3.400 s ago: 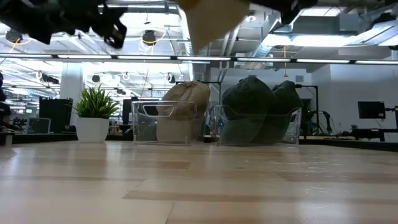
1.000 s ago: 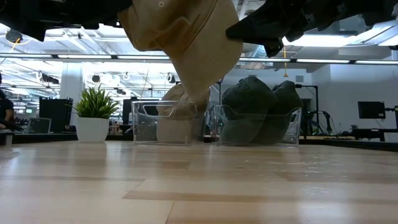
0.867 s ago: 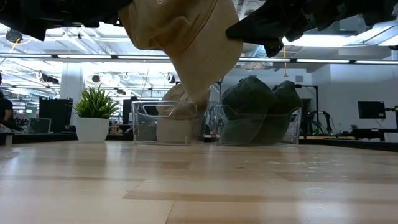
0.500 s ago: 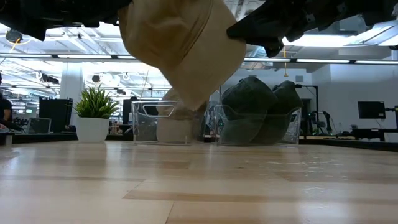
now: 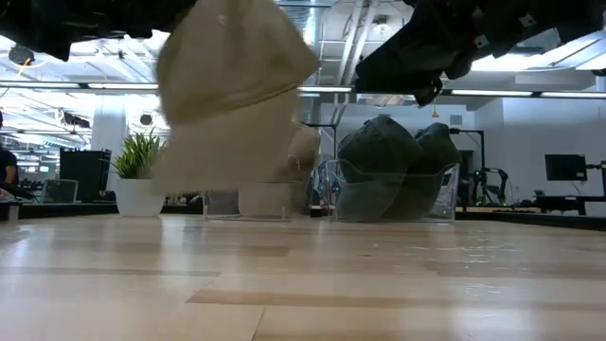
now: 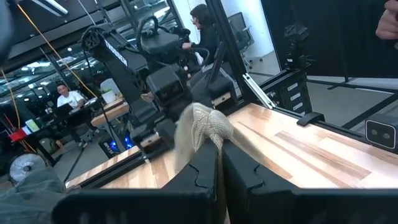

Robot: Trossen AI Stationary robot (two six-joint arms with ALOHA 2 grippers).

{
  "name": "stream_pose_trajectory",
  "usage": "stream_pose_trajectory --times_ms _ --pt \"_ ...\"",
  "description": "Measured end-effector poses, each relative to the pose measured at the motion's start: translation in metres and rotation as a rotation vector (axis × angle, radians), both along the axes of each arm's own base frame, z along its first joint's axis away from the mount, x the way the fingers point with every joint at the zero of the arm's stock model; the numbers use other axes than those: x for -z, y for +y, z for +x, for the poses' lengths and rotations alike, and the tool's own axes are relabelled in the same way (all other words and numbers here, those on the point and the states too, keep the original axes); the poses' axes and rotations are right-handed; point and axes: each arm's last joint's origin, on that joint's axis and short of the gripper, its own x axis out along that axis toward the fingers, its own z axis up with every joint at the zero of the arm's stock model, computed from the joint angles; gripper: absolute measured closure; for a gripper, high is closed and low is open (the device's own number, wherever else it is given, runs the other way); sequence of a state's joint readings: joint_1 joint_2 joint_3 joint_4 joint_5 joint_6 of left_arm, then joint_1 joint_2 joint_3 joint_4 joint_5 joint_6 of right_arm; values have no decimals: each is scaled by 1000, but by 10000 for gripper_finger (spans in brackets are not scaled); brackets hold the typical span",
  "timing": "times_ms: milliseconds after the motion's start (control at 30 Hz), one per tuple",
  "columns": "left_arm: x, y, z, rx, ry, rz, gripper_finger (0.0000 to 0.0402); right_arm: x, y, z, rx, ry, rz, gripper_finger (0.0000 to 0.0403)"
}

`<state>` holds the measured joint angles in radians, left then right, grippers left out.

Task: Pick & Place hat
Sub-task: Put the light brown cap into the left transparent bin

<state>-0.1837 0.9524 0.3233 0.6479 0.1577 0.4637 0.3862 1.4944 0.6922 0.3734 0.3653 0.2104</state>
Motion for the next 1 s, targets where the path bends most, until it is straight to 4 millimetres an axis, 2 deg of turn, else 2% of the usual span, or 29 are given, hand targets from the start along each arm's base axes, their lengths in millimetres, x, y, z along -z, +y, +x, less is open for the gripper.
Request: stream_pose_trajectory --times_ms 233,400,600,1000 --pt "-3 0 0 1 -20 -13 393 2 0 -1 8 26 6 206" --pt "-20 0 4 -5 -62 -46 393 3 0 -1 8 28 6 176" --pt "-41 8 12 -100 -68 -50 392 3 -1 -1 8 30 5 177" --pt "-92 51 22 -328 131 -16 392 5 -1 -2 8 54 -6 203"
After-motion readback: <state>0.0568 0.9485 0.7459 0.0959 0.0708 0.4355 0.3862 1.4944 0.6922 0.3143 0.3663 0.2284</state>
